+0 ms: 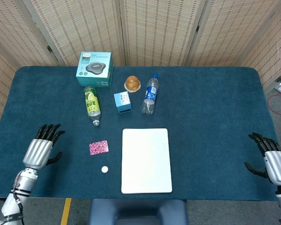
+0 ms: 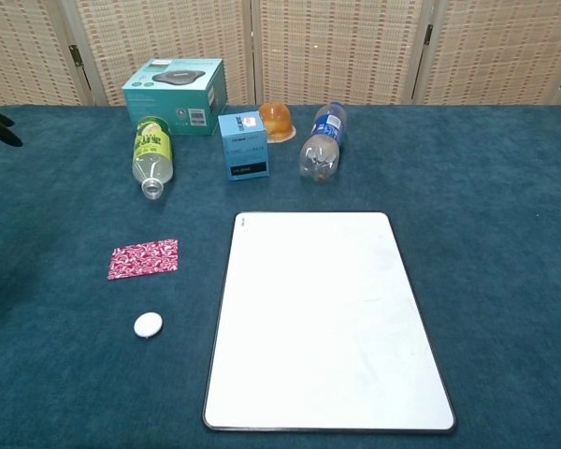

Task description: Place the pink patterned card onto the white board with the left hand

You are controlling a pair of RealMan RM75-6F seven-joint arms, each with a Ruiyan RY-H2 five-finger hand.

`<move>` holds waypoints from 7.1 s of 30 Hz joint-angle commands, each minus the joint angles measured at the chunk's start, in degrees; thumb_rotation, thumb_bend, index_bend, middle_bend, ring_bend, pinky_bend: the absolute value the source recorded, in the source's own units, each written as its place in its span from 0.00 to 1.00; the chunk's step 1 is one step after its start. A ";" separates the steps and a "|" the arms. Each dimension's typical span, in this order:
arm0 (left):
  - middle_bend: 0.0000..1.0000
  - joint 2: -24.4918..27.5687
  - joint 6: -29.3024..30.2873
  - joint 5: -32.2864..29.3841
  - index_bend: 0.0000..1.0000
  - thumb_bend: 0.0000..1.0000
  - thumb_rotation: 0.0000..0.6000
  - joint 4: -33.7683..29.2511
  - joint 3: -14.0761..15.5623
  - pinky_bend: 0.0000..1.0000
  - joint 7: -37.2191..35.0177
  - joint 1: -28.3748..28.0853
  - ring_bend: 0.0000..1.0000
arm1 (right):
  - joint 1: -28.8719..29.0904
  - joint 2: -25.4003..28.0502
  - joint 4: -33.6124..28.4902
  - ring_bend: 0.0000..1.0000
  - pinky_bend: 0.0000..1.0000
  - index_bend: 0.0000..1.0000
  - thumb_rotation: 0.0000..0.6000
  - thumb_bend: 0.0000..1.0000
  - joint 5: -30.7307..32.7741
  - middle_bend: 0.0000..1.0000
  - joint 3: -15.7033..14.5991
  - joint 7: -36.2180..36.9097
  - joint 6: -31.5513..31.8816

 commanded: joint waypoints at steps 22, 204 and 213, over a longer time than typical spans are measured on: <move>0.11 -10.14 -18.50 -16.41 0.23 0.34 1.00 4.85 -0.88 0.00 8.42 -14.96 0.06 | -0.77 0.34 0.09 0.16 0.15 0.14 1.00 0.25 1.42 0.16 0.24 0.24 0.10; 0.11 -17.18 -11.05 -6.41 0.49 0.33 1.00 3.28 10.28 0.00 14.68 -15.61 0.07 | -0.59 -0.01 0.52 0.16 0.15 0.15 1.00 0.25 1.36 0.16 0.44 0.52 -0.87; 0.11 -17.09 -11.92 -7.19 0.49 0.33 1.00 3.60 9.73 0.00 14.69 -15.62 0.07 | -0.48 -0.07 0.53 0.16 0.15 0.15 1.00 0.25 1.41 0.16 0.47 0.43 -1.01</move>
